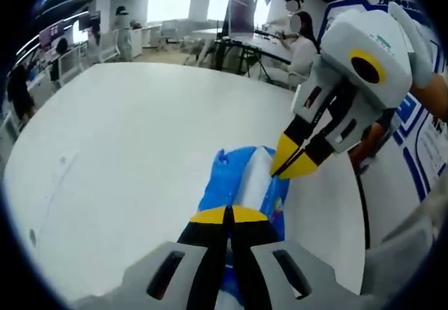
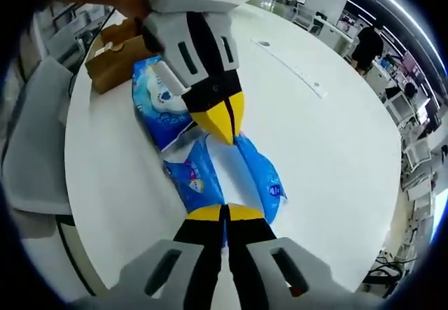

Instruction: Operate the shoe box by opening the lid, removing the specified soft item, and placing it in the target area until the item is outside and the box remains undamaged.

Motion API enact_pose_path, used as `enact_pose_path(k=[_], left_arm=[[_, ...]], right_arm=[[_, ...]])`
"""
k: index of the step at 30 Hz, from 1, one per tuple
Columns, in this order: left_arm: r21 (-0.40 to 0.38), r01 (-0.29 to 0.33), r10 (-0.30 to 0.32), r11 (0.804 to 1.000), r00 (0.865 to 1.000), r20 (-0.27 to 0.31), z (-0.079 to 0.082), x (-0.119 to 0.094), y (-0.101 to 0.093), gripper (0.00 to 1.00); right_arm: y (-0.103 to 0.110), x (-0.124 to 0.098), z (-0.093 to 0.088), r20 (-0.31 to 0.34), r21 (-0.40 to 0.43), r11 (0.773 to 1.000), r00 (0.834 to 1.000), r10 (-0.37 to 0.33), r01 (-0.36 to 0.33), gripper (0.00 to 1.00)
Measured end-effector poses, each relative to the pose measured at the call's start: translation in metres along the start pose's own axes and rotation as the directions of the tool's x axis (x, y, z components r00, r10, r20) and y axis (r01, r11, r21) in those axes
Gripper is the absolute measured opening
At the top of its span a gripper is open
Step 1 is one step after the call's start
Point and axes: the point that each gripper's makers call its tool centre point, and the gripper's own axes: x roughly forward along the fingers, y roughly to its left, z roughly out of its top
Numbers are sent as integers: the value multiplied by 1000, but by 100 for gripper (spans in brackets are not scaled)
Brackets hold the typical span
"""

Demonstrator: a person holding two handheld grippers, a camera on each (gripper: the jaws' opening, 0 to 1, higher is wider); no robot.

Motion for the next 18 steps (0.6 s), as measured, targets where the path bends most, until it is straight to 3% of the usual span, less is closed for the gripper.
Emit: enact_pose_path(k=[18], left_arm=[[39,-17,17,999,1000,0,2,-16,-2,0]], right_arm=[[3,-19,1,26,9,999,999,-33,33,8]])
